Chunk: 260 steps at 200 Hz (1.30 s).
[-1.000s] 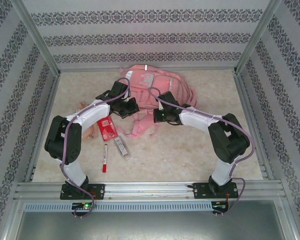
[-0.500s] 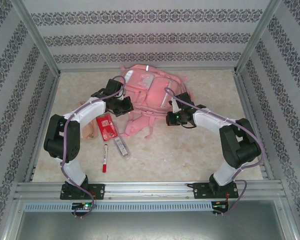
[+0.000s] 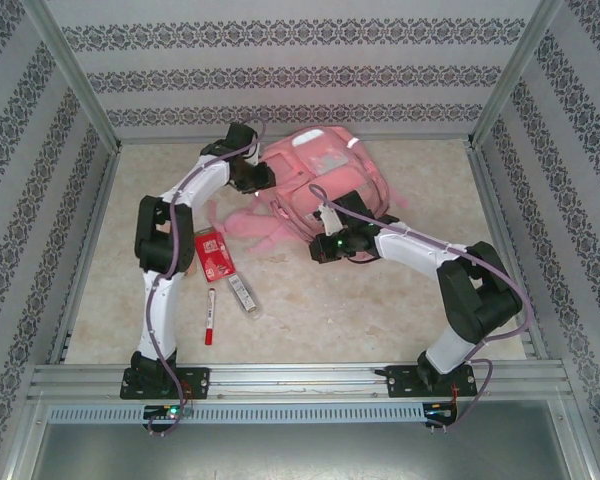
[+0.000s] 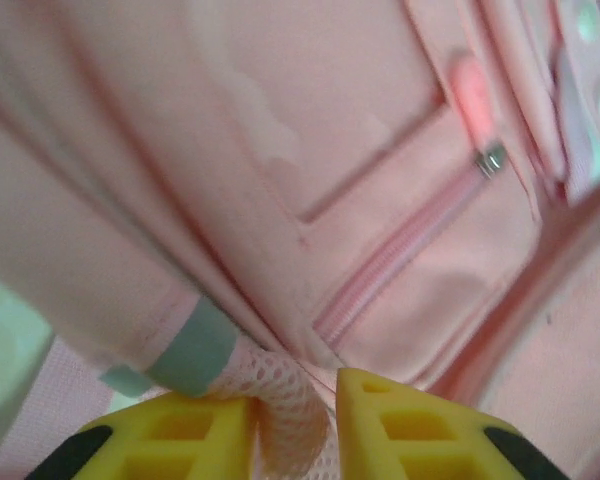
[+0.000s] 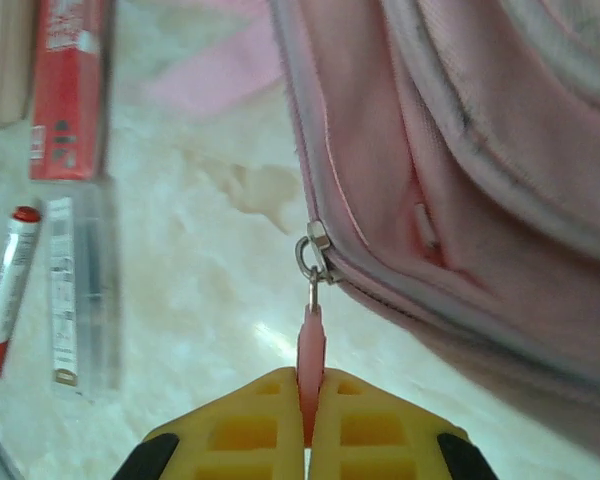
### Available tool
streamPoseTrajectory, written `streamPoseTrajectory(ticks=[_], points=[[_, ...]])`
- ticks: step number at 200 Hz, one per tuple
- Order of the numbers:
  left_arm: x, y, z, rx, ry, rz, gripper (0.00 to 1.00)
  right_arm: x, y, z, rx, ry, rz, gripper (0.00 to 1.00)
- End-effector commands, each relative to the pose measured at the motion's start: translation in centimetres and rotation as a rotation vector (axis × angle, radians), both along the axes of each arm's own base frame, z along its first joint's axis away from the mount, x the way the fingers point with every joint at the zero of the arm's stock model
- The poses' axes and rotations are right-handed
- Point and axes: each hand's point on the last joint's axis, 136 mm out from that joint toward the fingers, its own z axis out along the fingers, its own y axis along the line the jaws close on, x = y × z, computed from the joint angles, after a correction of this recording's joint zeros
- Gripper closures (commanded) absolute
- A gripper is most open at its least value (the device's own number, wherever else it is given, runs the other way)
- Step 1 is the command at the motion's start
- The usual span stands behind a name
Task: Pack the student bag
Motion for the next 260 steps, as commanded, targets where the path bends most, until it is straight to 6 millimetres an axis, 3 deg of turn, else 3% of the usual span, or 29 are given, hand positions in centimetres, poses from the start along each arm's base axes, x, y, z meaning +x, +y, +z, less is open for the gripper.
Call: streamPoseTrajectory(ticks=[1,15,47,74,125,145,151,162,175,205,236,260], points=[[-0.7,0.4,0.5,-0.002,0.024,-0.020,0.65,0.4,2.0,1.1,0.075,0.040,0.000,1.00],[-2.3,0.3,1.1,-0.021,0.035,-0.006,0.60,1.0,2.1,0.9,0.071,0.034,-0.020,1.00],[-8.1,0.3,1.1,-0.104,0.117,0.073,0.56,1.1,2.5,0.9,0.094,0.035,-0.012,1.00],[-11.4,-1.4,0.7,-0.182,0.139,0.121,0.56,0.6,3.3,0.8,0.123,0.054,0.013,1.00],[-11.2,-4.9,-0.2,-0.219,0.095,0.216,0.54,0.2,4.8,0.7,0.135,0.043,0.057,1.00],[-11.7,-6.3,-1.9,-0.190,0.108,0.233,0.56,0.3,4.7,0.7,0.135,0.046,0.042,1.00],[-11.8,-6.6,-2.5,-0.189,0.121,0.238,0.59,0.2,4.6,0.7,0.134,0.048,0.035,1.00],[-11.8,-6.9,-3.5,-0.193,0.136,0.246,0.76,0.1,4.4,0.7,0.130,0.053,0.024,1.00],[-11.6,-6.6,-4.0,-0.180,0.135,0.255,1.00,-0.4,3.6,0.2,0.098,0.083,-0.007,1.00],[-10.0,-5.1,-1.7,-0.126,0.072,0.211,1.00,-2.1,0.3,-1.1,0.010,0.197,-0.083,1.00],[-8.2,-3.1,0.7,-0.031,0.008,0.120,1.00,-3.0,-5.7,-2.4,-0.074,0.340,-0.232,1.00],[-6.9,-1.1,1.5,0.083,-0.064,0.061,1.00,-3.6,-9.0,-2.9,-0.116,0.413,-0.294,1.00]])
